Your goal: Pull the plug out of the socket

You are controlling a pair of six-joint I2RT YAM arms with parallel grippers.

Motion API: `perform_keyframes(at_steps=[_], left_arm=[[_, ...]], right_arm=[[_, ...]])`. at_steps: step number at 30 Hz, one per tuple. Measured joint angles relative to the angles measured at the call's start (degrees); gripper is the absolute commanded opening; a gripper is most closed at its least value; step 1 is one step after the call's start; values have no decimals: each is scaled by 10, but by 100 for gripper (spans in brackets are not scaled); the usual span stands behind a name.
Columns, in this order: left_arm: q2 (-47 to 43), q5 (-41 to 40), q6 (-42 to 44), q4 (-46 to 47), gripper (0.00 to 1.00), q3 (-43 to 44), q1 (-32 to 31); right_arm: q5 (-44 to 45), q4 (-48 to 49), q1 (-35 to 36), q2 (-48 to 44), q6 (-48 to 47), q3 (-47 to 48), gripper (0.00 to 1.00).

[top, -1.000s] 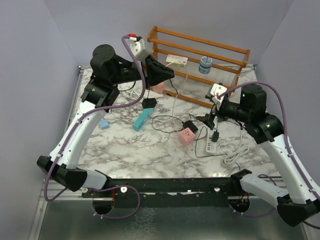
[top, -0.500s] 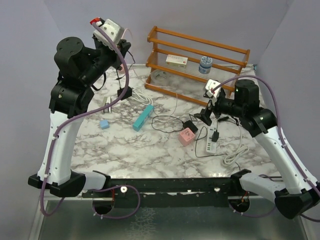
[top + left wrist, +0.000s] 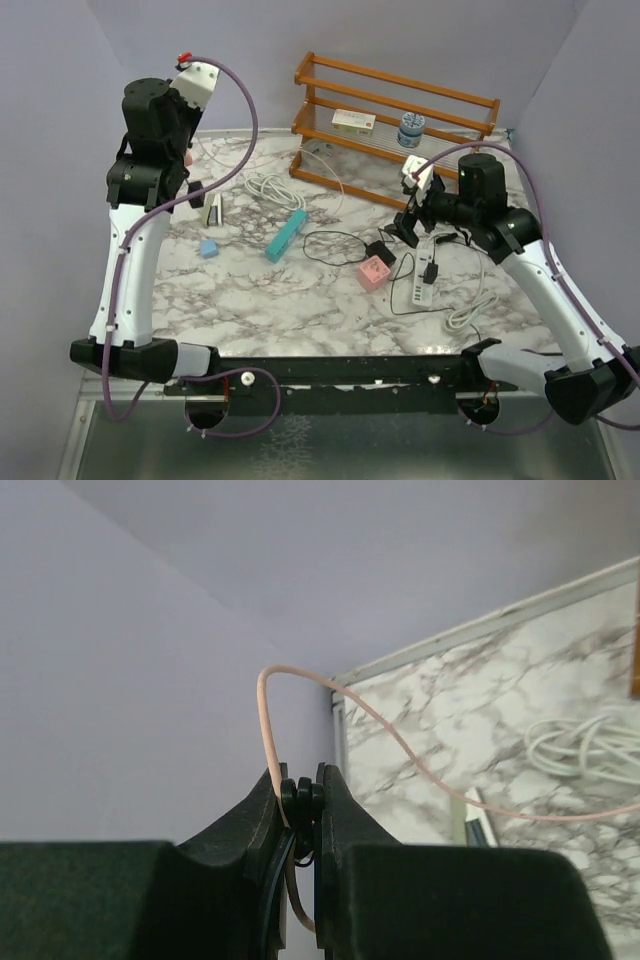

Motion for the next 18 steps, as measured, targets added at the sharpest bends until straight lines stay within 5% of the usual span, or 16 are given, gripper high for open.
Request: perform_keyframes(at_steps=[10, 18], left_arm=[[5, 43, 12, 8, 0, -192, 154], [4, 79, 12, 1, 0, -310, 171]], right_arm=[[-1, 17, 0, 3, 0, -38, 100], [-1, 22, 0, 7, 0, -72, 100]])
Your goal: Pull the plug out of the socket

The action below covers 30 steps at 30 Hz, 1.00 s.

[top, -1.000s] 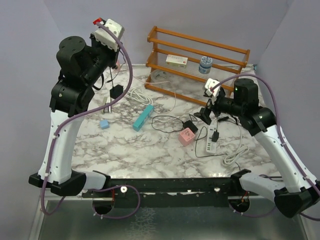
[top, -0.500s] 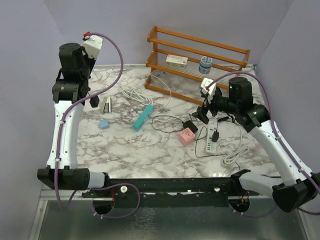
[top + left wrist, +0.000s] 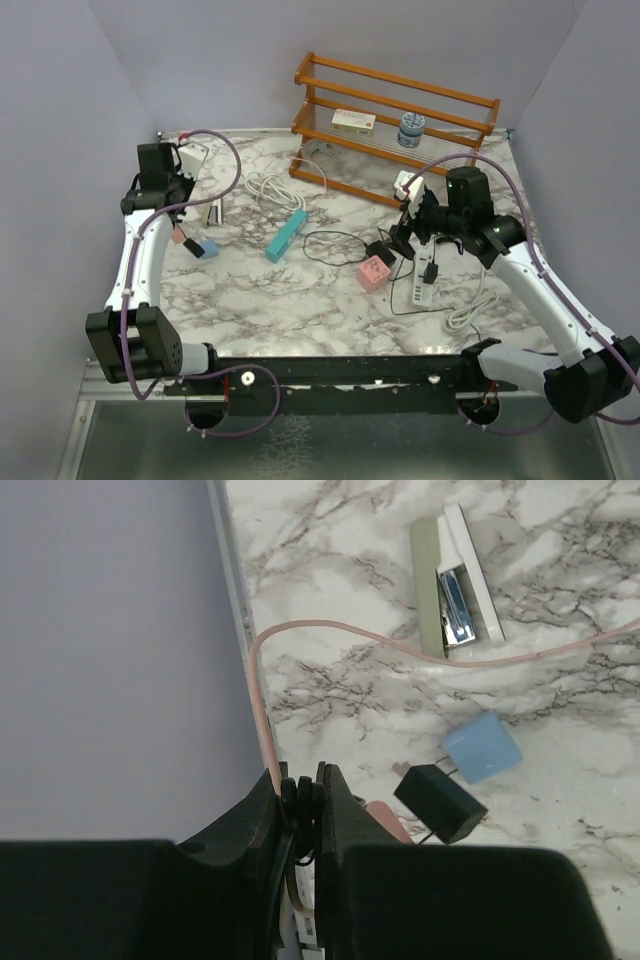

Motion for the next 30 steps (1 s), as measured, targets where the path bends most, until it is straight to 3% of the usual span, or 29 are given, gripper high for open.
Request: perform_keyframes(at_steps=[7, 12, 18, 21, 23, 27, 30], left_arm=[[-6, 15, 0, -2, 0, -76, 1], [-23, 56, -1, -12, 15, -110, 1], [-38, 115, 0, -39, 26, -152, -5], [-38, 134, 1, -50, 39, -170, -18], [-38, 147, 3, -60, 54, -172, -31], [-38, 171, 8, -73, 95, -170, -72], [-38, 177, 8, -83, 99, -164, -106]], right_arm=[[0, 9, 0, 0, 0, -28, 100], [3, 21, 0, -2, 1, -48, 100], [30, 30, 0, 5, -2, -51, 100], [36, 28, 0, 22, -8, -51, 100], [40, 23, 0, 35, -14, -51, 100], [49, 17, 0, 49, -24, -60, 100], [52, 3, 0, 59, -33, -65, 100]])
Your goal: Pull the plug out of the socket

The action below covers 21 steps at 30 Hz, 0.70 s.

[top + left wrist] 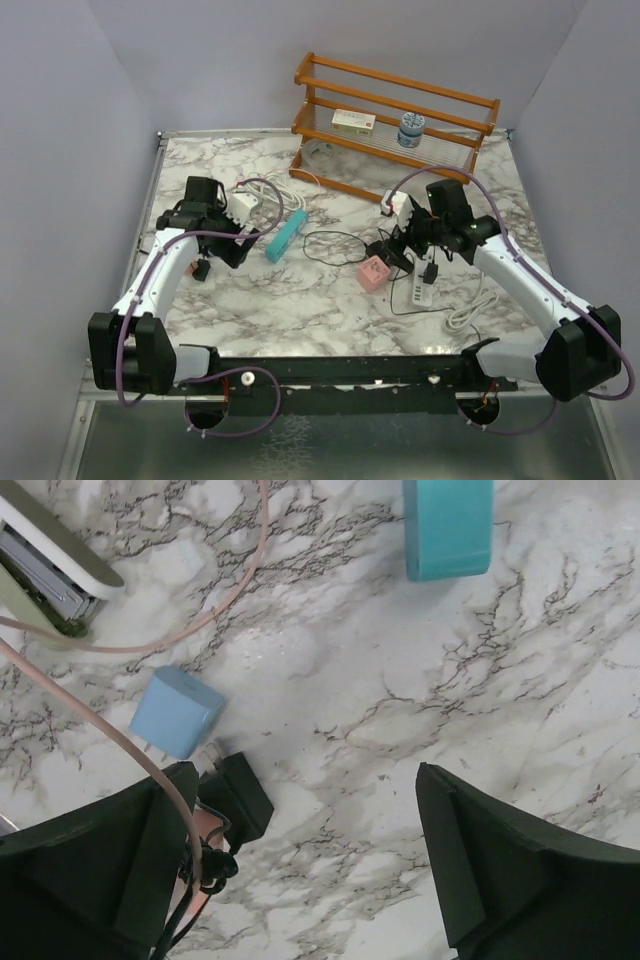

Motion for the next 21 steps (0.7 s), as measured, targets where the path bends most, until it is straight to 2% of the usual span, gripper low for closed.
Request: perform_keyframes(at_steps=[3, 9, 16, 21], left_arm=[[0, 1, -2, -12, 99, 20, -20], [-24, 28, -12, -14, 99, 74, -20], [-73, 127, -50, 28, 99, 98, -38], [-62, 207, -92, 96, 99, 91, -111]], right_arm=[[0, -18, 0, 10, -12, -1, 100], [-1, -43, 0, 19, -30, -2, 99], [16, -44, 0, 34, -25, -2, 97], [54, -35, 0, 68, 10, -1, 97]])
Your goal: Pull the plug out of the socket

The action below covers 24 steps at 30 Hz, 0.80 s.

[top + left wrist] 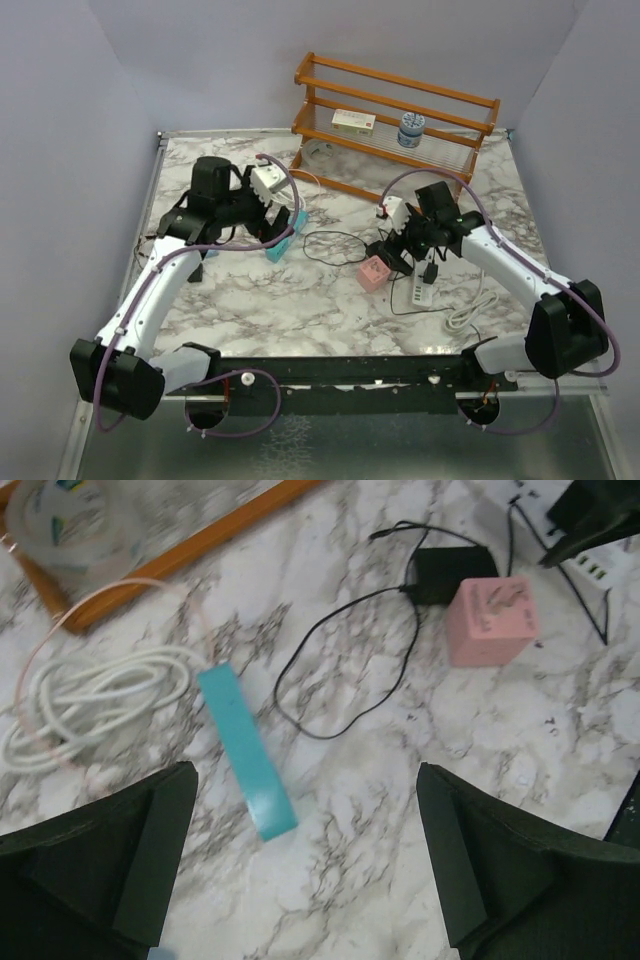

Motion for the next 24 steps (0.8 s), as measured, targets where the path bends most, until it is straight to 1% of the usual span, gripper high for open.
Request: perform_keyframes(at_steps=[4, 6, 8, 13, 17, 20, 24], left_arm=[[20, 38, -35, 84, 99, -32, -61], [49, 47, -53, 128, 99, -42, -93], [80, 43, -68, 166, 99, -50, -123], [170, 10, -102, 250, 99, -71, -219], [220, -27, -126, 297, 99, -73, -280], [253, -64, -143, 328, 99, -72, -320], [298, -113, -160, 341, 99, -57, -358]], right_arm=[[21, 14, -4, 27, 35, 5, 97], [17, 19, -10, 37, 51, 15, 97], [6, 23, -33, 50, 64, 24, 97], [-47, 32, -88, 58, 80, 34, 97], [-82, 36, -118, 60, 85, 34, 97], [-97, 42, -126, 60, 86, 32, 97], [-107, 47, -127, 60, 86, 24, 97]])
